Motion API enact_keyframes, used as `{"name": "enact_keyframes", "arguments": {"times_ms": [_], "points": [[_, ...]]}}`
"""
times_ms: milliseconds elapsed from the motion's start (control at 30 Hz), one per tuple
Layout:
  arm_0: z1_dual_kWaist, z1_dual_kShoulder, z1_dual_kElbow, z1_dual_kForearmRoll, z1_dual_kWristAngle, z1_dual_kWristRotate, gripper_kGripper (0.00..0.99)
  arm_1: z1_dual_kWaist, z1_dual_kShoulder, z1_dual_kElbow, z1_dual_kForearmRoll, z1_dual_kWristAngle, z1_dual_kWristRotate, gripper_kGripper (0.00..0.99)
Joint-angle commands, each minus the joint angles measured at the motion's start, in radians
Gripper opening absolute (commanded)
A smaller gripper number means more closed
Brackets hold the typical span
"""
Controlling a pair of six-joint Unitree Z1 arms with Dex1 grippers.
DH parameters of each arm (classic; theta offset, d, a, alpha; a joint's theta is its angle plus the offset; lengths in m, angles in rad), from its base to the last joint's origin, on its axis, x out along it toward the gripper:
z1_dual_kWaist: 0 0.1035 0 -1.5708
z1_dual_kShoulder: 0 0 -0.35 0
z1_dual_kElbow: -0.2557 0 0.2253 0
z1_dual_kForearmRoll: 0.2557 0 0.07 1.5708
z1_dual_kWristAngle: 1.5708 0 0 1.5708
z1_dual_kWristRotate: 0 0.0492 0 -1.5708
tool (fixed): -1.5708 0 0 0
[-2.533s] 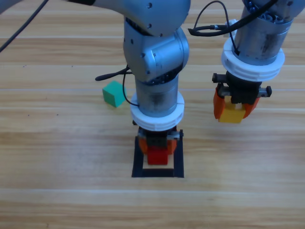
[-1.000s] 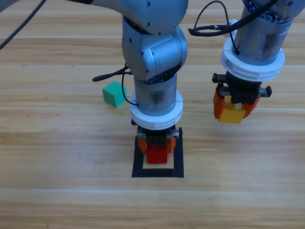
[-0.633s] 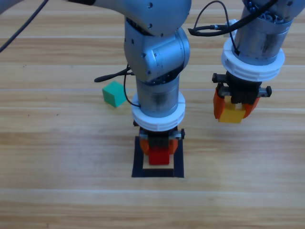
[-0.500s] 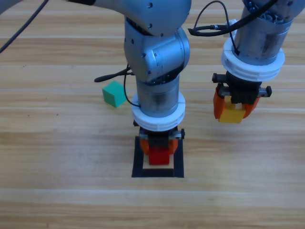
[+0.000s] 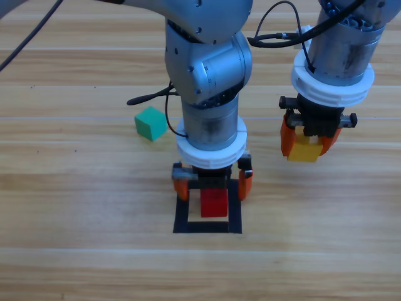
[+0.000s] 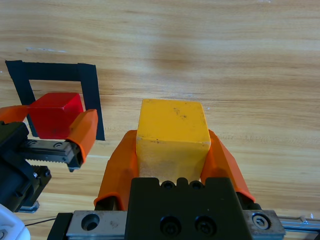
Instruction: Stack the blocks in the rectangular block: red at the bottom, yellow in the middle, green on top
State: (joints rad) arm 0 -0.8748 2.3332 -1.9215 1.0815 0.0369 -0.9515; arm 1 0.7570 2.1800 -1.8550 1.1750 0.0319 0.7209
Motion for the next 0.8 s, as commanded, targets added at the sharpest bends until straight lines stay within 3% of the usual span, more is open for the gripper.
{"name": "enact_keyframes", "arguments": {"times_ms": [33,267,400,633,700,800], "points": [[-0.012,0.031,0.018,0.011,0.000,0.019,0.990,0.028,-0.011,0.011,0.008,-0.003,0.005,0.430],[0.017,-0.041,-0.007,0.063,0.017,0.053,0.990,0.033,-0.040,-0.003,0.008,0.005,0.005,0.430],[0.046,-0.081,-0.108,0.153,0.038,0.073,0.990,0.041,-0.049,-0.009,0.008,-0.004,0.008,0.430],[0.057,-0.158,-0.205,0.192,0.040,0.091,0.990,0.045,-0.043,-0.012,0.008,-0.033,0.017,0.430],[0.056,-0.187,-0.221,0.212,0.041,0.097,0.990,0.056,-0.040,-0.021,0.008,-0.037,0.018,0.430],[0.057,-0.288,-0.175,0.233,0.104,0.102,0.990,0.116,-0.003,-0.075,0.038,-0.056,0.026,0.430]]}}
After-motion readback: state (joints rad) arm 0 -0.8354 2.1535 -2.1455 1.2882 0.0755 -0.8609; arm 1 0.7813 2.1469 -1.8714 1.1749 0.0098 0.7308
